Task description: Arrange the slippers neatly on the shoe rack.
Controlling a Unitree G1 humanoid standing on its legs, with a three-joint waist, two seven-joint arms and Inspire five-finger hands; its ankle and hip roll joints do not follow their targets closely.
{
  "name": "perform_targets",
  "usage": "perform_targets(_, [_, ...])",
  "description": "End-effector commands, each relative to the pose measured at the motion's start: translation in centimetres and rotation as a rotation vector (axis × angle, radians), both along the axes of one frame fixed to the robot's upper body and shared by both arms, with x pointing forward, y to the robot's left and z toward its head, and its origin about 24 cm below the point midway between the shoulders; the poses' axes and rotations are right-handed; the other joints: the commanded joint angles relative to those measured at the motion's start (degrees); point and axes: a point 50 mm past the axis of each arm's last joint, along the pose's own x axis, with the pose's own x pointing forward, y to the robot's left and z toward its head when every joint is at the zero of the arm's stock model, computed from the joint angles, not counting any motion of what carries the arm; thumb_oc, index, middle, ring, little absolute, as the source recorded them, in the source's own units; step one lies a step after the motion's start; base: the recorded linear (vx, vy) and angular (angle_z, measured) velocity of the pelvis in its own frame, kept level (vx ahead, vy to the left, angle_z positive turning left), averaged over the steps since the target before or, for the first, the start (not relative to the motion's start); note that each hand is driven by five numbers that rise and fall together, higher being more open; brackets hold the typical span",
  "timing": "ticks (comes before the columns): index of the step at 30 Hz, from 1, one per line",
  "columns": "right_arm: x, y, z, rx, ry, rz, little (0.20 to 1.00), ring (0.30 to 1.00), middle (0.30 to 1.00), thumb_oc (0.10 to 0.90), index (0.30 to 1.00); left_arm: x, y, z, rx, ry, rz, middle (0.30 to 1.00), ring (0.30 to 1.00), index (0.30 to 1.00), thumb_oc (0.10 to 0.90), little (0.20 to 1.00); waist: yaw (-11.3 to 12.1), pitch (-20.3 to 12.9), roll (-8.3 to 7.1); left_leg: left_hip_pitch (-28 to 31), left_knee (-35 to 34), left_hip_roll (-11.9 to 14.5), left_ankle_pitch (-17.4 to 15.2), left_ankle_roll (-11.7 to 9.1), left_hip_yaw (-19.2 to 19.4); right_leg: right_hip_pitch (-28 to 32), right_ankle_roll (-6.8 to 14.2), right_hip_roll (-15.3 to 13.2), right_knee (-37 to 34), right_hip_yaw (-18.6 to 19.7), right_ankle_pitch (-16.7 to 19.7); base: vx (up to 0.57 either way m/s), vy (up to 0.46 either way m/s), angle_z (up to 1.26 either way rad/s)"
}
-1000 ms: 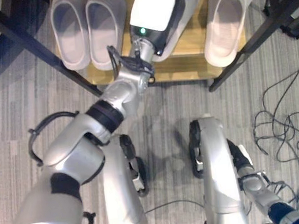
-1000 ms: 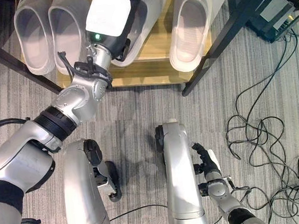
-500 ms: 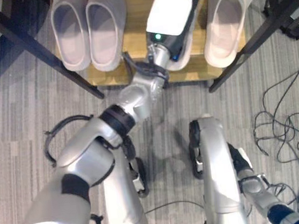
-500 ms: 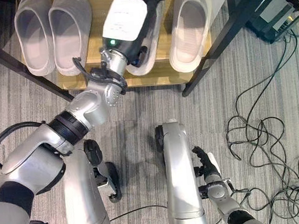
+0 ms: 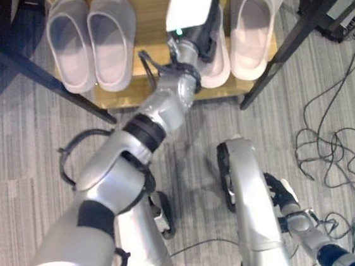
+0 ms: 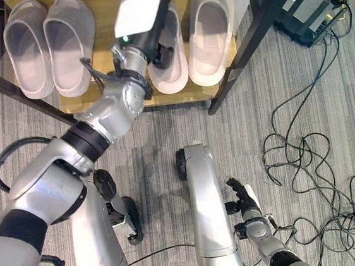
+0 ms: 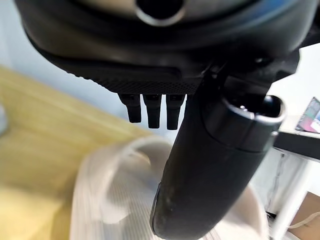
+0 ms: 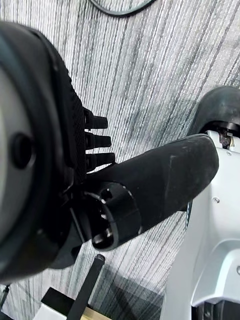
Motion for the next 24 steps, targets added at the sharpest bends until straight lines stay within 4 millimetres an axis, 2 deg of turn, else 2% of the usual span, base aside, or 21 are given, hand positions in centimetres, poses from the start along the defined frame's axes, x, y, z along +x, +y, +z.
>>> perform_targets(1, [1.1, 0.6, 1.2, 0.013, -0.090, 0.023, 0.900, 0.900, 0.900, 0.800, 0.900, -2.9, -0.7, 9.0, 0.045, -0.317, -0.017, 0.900, 0.900, 0.900, 0.800, 0.900, 0.54, -1.84, -3.29, -0.32, -3.77, -4.30, 0.62, 2.37, -6.17, 4.56, -5.88, -4.29, 1.00, 1.99, -5.04, 0.02, 0.028, -0.07])
perform_targets(8, [0.9, 0.8, 0.9, 0.015, -0.083, 0.034, 0.900, 0.900, 0.900, 0.800, 0.900, -2.8, 0.6, 10.5, 0.079, -0.331, 0.047, 0.900, 0.900, 0.900, 0.800, 0.900, 0.06, -1.84, -3.35, -0.32, -3.23, -3.98, 0.41, 2.36, -6.65, 4.56, -5.36, -3.90, 1.08, 2.19, -4.84, 0.01, 0.014, -0.03])
perform_targets(12, [0.5, 0.7, 0.6, 0.037, -0.075, 0.012, 0.900, 0.900, 0.900, 0.800, 0.900, -3.1, 0.5, 10.8, 0.049, -0.310, -0.011, 0.900, 0.900, 0.900, 0.800, 0.900, 0.06, -1.84, -2.96, -0.32, -2.61, -3.81, 0.08, 2.31, -6.51, 4.56, -5.18, -3.88, 1.74, 2.19, -4.83, 0.01, 0.000, -0.02])
perform_targets(15, [0.3, 0.7, 0.3, 0.056, -0.056, -0.015, 0.900, 0.900, 0.900, 0.800, 0.900, -4.1, -1.0, 9.7, -0.074, -0.244, -0.224, 0.900, 0.900, 0.900, 0.800, 0.900, 0.75, -1.84, -2.35, -0.32, -2.54, -4.17, 0.03, 2.17, -6.18, 4.56, -5.17, -4.03, 2.06, 1.78, -5.04, 0.00, 0.000, 0.00])
perform_targets(17, [0.3, 0.7, 0.3, 0.055, -0.056, -0.014, 0.900, 0.900, 0.900, 0.800, 0.900, -4.1, -0.9, 9.7, -0.075, -0.244, -0.223, 0.900, 0.900, 0.900, 0.800, 0.900, 0.73, -1.84, -2.31, -0.32, -2.53, -4.17, 0.03, 2.17, -6.19, 4.56, -5.17, -4.02, 2.07, 1.78, -5.03, -0.01, -0.014, 0.04])
perform_targets(18, [0.2, 0.9, 0.0, 0.061, -0.037, -0.017, 0.900, 0.900, 0.900, 0.800, 0.900, -5.0, -2.2, 8.0, -0.156, -0.162, -0.418, 0.900, 0.900, 0.900, 0.800, 0.900, 1.47, -1.84, -1.96, -0.32, -2.79, -4.64, 0.15, 1.99, -5.78, 4.56, -5.20, -4.20, 2.42, 1.85, -5.27, -0.01, -0.020, 0.05])
perform_targets(19, [0.2, 0.9, 0.0, 0.060, -0.037, -0.016, 0.900, 0.900, 0.900, 0.800, 0.900, -5.0, -2.2, 8.0, -0.156, -0.161, -0.418, 0.900, 0.900, 0.900, 0.800, 0.900, 1.44, -1.84, -1.95, -0.32, -2.78, -4.64, 0.14, 1.98, -5.78, 4.56, -5.20, -4.21, 2.44, 1.85, -5.27, -0.02, -0.022, 0.07])
perform_targets(23, [0.2, 1.0, -0.1, 0.062, -0.022, -0.026, 0.900, 0.900, 0.900, 0.800, 0.900, -6.8, -3.4, 6.8, -0.261, -0.056, -0.677, 0.900, 0.900, 0.900, 0.800, 0.900, 2.45, -1.84, -1.27, -0.32, -3.08, -5.19, 0.31, 1.82, -5.63, 4.56, -5.39, -4.44, 2.99, 2.09, -5.56, -0.02, -0.017, 0.06])
perform_targets(24, [0.2, 1.1, -0.2, 0.069, -0.018, -0.029, 0.900, 0.900, 0.900, 0.800, 0.900, -7.8, -3.6, 6.5, -0.302, -0.036, -0.775, 0.900, 0.900, 0.900, 0.800, 0.900, 2.85, -1.84, -0.97, -0.32, -2.98, -5.37, 0.34, 1.67, -5.56, 4.56, -5.59, -4.60, 3.34, 2.23, -5.74, -0.02, -0.016, 0.12])
